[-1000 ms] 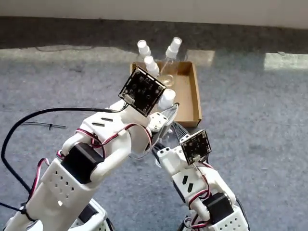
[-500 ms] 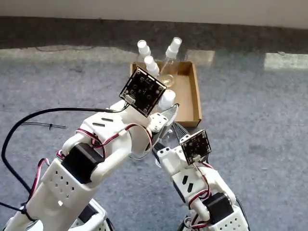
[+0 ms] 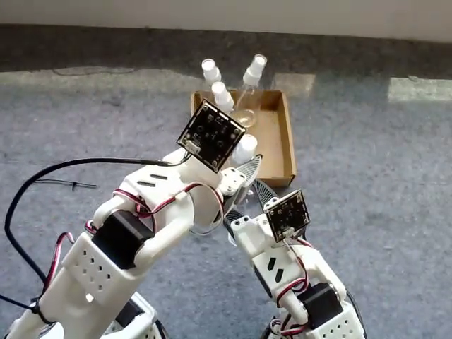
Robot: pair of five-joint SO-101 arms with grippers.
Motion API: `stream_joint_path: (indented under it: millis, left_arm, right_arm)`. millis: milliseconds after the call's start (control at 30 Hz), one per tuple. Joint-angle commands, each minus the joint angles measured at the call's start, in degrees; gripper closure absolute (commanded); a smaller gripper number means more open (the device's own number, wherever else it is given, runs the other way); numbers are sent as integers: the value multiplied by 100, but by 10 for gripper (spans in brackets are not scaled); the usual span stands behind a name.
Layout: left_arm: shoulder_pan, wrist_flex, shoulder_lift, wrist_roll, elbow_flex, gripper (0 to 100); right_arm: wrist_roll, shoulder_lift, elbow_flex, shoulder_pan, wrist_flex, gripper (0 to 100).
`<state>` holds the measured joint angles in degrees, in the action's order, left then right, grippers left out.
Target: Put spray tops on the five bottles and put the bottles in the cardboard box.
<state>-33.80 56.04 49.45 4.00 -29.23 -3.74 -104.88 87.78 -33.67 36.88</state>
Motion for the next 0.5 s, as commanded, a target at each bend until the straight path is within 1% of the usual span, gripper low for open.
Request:
stream_joint_path:
  millis: [0, 67, 133, 300, 467]
  left_arm:
    - [127, 26, 127, -70, 31, 941]
    - [127, 26, 127, -70, 31, 875]
    - [127, 35, 127, -70, 31, 831]
    - [127, 9, 127, -70, -75, 839]
    - [207, 9, 180, -79, 198, 839]
  right_arm:
    - [9, -57, -268, 101, -145, 995]
    - [9, -57, -268, 101, -136, 995]
    - [9, -57, -268, 84, -136, 995]
    - [9, -57, -268, 110, -127, 995]
    - [9, -57, -268, 110, -127, 995]
